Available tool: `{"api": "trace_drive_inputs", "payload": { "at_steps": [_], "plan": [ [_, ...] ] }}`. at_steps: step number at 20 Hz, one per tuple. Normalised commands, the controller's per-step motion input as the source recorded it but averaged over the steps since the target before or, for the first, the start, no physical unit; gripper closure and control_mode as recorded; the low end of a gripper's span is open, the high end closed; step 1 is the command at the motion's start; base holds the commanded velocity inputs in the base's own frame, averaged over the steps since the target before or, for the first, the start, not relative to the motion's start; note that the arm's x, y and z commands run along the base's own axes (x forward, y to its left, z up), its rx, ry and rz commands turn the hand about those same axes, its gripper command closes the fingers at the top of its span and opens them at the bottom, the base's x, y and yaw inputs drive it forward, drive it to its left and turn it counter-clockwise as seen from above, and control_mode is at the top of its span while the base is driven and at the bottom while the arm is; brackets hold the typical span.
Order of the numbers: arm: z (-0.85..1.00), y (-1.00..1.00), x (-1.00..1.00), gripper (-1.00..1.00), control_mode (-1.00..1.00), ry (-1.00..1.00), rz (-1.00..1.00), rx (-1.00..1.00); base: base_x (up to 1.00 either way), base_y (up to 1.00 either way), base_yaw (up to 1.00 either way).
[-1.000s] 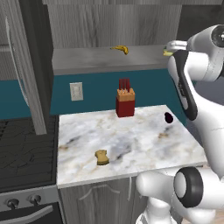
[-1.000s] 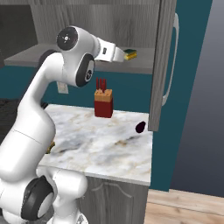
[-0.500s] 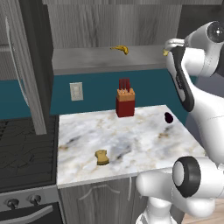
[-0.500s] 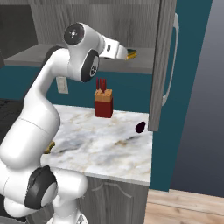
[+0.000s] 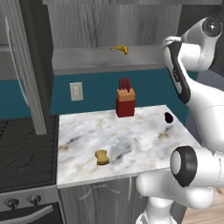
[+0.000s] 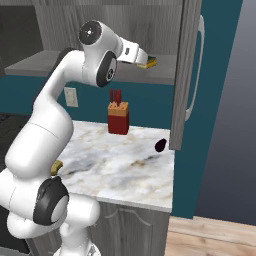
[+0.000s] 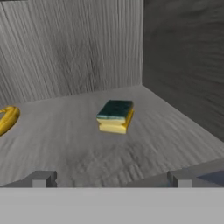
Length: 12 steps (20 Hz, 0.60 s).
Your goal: Pick the sponge and sponge from the cabinet and place them on the counter.
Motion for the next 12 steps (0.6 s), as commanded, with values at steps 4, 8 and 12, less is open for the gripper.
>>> {"api": "trace_drive_inputs", "payload": {
  "at_steps": [4,8,12],
  "plan": [
    [-0.08,-0.03,0.26,-1.00,-1.00,0.03,0.00,0.00,0.00,0.00,0.00],
    [-0.13,-0.08,0.24,-1.00,-1.00,0.01,0.00,0.00,0.00,0.00,0.00],
    [-0.02,-0.10,0.23,-1.00,-1.00,0.00,0.00,0.00,0.00,0.00,0.00]
  ]
}}
